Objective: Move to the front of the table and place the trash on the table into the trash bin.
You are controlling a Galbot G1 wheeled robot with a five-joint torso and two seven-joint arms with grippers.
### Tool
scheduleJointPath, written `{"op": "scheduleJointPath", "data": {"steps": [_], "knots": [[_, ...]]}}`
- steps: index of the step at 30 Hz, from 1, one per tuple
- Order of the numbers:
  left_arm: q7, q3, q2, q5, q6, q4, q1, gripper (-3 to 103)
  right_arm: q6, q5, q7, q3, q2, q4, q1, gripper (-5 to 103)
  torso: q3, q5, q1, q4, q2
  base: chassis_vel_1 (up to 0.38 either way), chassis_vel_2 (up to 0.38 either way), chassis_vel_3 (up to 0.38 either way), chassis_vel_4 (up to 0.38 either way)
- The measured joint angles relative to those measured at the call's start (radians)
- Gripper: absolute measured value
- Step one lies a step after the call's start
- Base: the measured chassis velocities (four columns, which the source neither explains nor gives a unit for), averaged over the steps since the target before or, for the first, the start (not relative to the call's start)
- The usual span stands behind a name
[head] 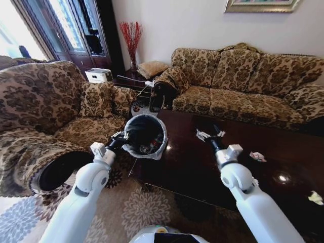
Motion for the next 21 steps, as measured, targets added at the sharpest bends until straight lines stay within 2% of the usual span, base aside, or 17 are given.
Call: {"op": "scheduleJointPath", "data": {"steps": [3,12,16,21], "knots": [[-0.001,-0.004,-0.003,0.003,-0.005,-0.003,0.006,3,-0.018,-0.041,-0.027,0.036,0.041,0.010,-0.077,100,0.000,-0.0001,0.000,-0.0003,0.000,-0.017,-0.014,-0.023,-0.019],[0.002,-0.006,-0.012,-0.001,-0.038,0.005,0.014,3,-0.039,-0.068,-0.027,0.034,0.075,0.011,-0.098,100,0.000,-0.0001,0.000,-0.0006,0.000,-0.062,-0.055,-0.064,-0.063],[0.000,-0.007,-0.012,-0.002,-0.042,0.017,0.015,3,-0.038,-0.081,-0.029,0.029,0.090,0.001,-0.100,100,0.000,-0.0002,0.000,0.0002,0.000,0.000,0.000,0.000,0.000],[0.001,-0.004,-0.016,-0.002,-0.045,0.021,0.017,3,-0.037,-0.087,-0.029,0.026,0.097,-0.009,-0.099,100,0.000,-0.0004,0.000,0.0001,0.000,-0.074,-0.064,0.060,0.053]]}}
